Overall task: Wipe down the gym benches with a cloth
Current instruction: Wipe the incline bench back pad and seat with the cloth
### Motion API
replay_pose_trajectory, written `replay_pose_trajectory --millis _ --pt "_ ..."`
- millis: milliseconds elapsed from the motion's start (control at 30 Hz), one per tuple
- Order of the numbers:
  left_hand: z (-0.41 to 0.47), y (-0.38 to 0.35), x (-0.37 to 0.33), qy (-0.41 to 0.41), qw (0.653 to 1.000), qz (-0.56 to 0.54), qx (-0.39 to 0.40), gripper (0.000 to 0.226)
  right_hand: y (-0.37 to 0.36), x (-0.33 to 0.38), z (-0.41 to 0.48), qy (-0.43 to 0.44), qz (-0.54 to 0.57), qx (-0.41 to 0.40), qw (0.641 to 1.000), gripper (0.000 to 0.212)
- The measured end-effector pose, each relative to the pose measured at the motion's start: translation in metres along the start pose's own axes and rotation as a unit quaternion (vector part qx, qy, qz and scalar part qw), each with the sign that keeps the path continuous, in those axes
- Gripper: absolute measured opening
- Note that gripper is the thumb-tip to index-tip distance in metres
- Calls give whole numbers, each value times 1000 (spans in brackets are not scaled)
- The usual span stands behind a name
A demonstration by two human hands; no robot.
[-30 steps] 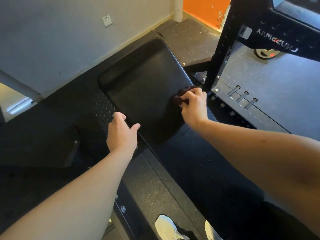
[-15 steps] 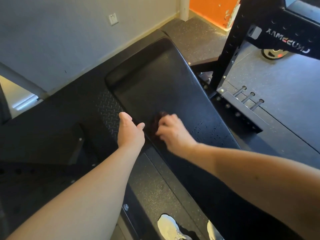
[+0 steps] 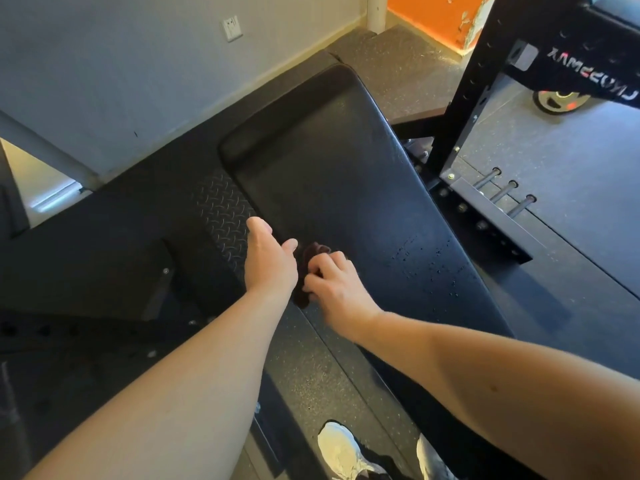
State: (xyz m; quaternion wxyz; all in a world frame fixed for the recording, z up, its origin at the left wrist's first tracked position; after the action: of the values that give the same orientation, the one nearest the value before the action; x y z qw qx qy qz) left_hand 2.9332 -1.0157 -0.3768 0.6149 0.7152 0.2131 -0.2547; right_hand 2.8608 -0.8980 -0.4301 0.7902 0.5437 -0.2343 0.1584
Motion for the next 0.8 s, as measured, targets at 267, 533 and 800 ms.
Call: replay_pose_trajectory --millis 267,533,800 --pt "-6 1 6 -29 999 -27 -20 33 46 -53 81 -154 -19 -150 976 21" --pt "-16 -5 14 -5 995 -80 -50 31 14 -26 2 -50 -25 -72 996 25" --pt "-19 -2 29 39 991 -122 -27 16 7 -27 -34 -21 -20 19 999 26"
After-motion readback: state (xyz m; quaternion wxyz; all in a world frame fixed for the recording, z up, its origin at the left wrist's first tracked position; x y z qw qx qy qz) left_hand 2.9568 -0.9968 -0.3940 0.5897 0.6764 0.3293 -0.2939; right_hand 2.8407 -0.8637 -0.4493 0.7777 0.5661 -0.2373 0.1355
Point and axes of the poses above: each hand's wrist, its own z-axis towards the middle knuckle, its own y-axis out of the back of the hand, x = y × z, the point moved 4 cm from there along z, towards the middle knuckle, and after that the axes turned 9 degrees about -x, right-handed, at the moved point
